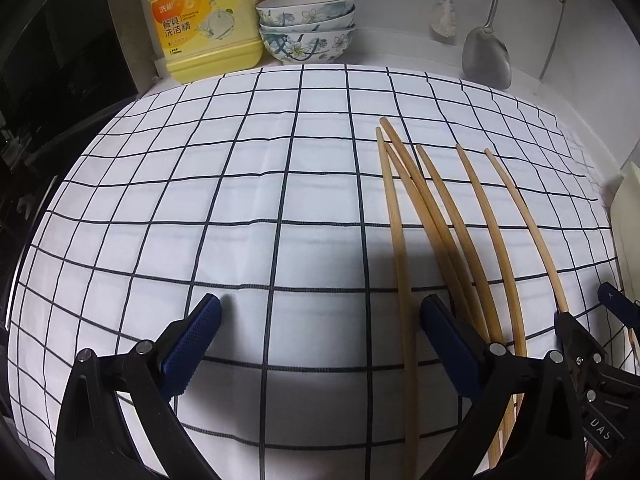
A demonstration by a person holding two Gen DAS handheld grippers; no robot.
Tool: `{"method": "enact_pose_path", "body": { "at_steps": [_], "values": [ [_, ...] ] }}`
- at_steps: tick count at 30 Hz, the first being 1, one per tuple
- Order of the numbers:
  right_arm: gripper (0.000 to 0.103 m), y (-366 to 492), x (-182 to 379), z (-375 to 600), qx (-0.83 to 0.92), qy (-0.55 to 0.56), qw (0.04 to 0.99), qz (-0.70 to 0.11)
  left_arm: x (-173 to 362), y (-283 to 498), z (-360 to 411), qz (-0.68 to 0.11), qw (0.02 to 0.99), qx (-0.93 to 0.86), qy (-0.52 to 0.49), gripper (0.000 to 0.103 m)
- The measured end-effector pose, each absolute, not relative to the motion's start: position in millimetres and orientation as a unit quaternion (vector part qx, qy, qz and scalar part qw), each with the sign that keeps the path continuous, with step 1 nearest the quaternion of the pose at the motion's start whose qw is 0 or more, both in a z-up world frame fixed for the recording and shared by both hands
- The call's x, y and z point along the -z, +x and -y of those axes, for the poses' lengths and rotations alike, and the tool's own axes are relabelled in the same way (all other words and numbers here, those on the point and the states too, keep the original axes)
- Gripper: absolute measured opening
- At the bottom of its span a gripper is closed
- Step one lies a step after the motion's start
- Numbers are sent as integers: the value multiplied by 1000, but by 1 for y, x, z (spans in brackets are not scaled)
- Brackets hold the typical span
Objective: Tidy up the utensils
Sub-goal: 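Lower the left tool and close it on a chopstick while the right tool grasps another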
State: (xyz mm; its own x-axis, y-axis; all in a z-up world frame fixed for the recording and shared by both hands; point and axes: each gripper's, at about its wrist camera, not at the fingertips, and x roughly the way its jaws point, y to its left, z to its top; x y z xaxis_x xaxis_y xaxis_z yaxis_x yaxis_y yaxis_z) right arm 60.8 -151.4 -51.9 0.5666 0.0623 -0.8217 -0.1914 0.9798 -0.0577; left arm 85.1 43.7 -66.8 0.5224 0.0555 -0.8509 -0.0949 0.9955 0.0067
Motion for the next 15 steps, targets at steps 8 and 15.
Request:
{"method": "enact_pose_path", "body": {
  "at_steps": [8,15],
  "values": [
    [73,66,54,147,-71,-83,892,-439,68,95,-42,-474,879,-44,-20,98],
    [70,70,54,141,-75,-87,891,-439,67,99,-40,-464,885,-31,-14,93]
  ]
}}
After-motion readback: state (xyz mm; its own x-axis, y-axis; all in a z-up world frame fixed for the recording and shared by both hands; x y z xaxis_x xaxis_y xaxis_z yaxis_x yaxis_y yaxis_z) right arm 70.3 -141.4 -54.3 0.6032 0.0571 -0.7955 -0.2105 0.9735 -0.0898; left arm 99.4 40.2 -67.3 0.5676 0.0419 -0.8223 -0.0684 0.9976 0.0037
